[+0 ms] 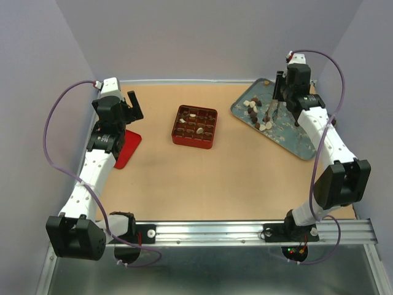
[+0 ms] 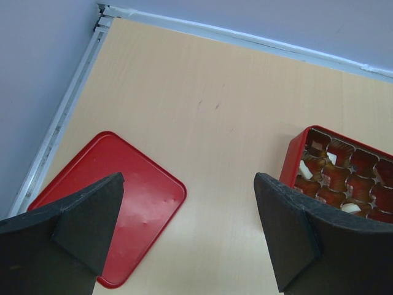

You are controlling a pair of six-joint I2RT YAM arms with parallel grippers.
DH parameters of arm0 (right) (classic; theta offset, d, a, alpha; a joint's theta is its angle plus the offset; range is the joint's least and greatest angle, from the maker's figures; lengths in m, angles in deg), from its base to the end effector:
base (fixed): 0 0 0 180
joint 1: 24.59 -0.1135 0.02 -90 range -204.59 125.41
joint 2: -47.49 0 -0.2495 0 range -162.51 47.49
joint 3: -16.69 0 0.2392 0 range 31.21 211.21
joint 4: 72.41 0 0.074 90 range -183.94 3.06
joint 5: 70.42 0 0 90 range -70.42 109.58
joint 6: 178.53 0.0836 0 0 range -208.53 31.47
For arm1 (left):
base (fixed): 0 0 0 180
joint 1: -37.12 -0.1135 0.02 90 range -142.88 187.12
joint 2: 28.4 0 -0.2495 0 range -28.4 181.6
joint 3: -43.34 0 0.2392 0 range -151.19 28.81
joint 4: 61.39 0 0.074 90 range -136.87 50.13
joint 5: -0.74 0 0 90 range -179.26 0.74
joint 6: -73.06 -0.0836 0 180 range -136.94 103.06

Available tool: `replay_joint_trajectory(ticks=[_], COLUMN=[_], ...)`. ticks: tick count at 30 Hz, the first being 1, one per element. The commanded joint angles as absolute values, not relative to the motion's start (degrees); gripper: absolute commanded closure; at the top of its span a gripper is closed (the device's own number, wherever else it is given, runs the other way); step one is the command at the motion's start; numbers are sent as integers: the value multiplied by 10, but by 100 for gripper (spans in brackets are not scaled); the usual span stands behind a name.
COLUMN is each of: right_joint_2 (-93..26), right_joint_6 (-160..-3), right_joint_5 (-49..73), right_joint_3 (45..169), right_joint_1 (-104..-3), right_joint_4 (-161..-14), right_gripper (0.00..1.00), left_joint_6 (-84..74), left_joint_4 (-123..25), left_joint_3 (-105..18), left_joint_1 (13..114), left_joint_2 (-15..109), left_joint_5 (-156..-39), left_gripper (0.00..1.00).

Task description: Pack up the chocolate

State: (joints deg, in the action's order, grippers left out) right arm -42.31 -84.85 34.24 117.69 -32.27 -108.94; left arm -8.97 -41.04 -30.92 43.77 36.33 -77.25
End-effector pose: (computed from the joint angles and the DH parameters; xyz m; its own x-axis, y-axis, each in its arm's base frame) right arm 0.3931 0.0317 0.3432 -0.4169 0.0064 -0.9089 0.1244 0.9910 -0.0500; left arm 0.3024 -0.0177 0.3495 -0.1722 -0.1165 -0.9782 -0.1147 0.9886 -0.0975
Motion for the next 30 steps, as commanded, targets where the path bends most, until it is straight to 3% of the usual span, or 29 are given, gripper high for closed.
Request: replay_joint_trajectory(ticks=[1,30], right_joint_2=[-405,-491], right_joint_6=[-848,-853], right_joint_5=[356,319], right_joint_3=[1173,1222], right_joint_1=[-311,-300], right_joint_4=[-1068,-1032], right_gripper=[59,57], left_joint_6=[-94,-96], left_joint_4=[-433,-432], left_joint_3=[-311,-311], left_joint_1=[435,435], left_joint_2=[351,359], left_joint_5=[-777,-762], left_gripper=[1,1])
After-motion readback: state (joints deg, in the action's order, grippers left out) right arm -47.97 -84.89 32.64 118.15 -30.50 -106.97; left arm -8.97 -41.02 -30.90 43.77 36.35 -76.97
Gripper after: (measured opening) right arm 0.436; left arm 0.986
